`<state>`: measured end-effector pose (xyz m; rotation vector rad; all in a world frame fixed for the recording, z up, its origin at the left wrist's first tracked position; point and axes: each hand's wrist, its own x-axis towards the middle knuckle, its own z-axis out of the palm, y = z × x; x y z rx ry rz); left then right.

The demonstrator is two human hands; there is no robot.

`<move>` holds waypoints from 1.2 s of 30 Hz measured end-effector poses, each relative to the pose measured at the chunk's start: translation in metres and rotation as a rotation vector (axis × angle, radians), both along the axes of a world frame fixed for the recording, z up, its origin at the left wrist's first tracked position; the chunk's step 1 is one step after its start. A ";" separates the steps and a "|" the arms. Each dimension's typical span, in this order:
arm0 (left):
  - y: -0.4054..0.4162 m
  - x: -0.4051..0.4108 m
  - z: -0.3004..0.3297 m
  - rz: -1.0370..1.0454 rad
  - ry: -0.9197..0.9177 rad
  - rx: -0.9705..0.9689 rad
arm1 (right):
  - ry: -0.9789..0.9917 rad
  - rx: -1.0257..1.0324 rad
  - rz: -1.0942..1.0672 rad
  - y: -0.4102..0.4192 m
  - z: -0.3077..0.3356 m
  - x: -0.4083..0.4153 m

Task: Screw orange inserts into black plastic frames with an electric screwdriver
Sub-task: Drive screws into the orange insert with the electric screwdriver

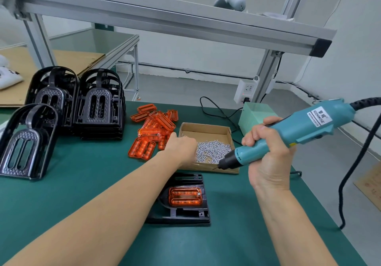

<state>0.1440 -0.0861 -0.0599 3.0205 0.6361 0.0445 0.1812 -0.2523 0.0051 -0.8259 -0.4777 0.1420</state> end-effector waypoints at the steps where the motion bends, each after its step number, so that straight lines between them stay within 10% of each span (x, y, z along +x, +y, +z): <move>1: 0.000 -0.001 0.000 0.003 -0.018 0.000 | -0.002 -0.001 -0.006 0.000 0.001 0.000; 7: 0.001 -0.014 0.007 0.055 -0.284 -0.171 | -0.001 0.012 -0.005 -0.001 0.008 -0.002; 18: -0.043 -0.120 0.016 0.062 -0.980 -1.401 | 0.076 0.210 0.201 0.001 0.039 -0.027; 36: -0.073 -0.146 0.028 0.094 -1.100 -1.603 | 0.029 0.219 0.300 0.004 0.049 -0.054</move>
